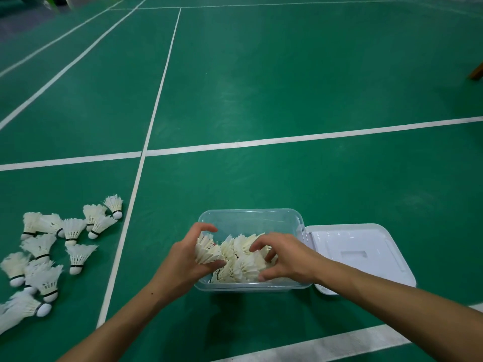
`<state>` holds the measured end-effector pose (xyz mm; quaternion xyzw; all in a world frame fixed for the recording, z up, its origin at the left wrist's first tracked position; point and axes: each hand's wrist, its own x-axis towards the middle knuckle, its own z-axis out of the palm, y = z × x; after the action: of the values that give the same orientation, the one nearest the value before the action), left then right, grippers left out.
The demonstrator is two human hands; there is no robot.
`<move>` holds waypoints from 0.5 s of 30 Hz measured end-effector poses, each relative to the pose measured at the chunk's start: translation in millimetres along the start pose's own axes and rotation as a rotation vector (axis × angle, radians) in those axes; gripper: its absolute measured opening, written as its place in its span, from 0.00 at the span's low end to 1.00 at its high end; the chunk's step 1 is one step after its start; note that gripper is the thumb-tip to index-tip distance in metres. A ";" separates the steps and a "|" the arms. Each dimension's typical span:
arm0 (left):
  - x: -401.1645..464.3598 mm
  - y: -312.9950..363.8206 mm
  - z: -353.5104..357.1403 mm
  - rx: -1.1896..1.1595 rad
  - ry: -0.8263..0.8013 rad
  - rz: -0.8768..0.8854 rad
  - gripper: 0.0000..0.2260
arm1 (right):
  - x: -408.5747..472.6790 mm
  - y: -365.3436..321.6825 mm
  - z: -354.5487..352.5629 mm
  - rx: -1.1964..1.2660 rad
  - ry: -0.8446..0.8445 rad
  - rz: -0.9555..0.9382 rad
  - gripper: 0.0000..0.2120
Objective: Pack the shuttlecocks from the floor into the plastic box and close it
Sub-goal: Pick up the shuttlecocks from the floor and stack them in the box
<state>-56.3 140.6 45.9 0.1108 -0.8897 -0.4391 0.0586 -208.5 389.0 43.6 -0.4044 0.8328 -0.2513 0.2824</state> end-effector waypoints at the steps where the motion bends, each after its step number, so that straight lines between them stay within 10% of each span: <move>1: -0.7 0.3 0.1 0.011 0.003 0.010 0.28 | 0.4 0.8 0.4 0.001 0.004 0.005 0.29; 15: -2.3 10.6 -1.8 0.042 -0.113 0.079 0.29 | -3.9 -1.0 -9.3 -0.120 -0.071 0.012 0.31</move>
<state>-55.3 146.0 55.4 0.0520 -0.9041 -0.4234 0.0232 -212.2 393.4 51.8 -0.4244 0.8382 -0.1845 0.2885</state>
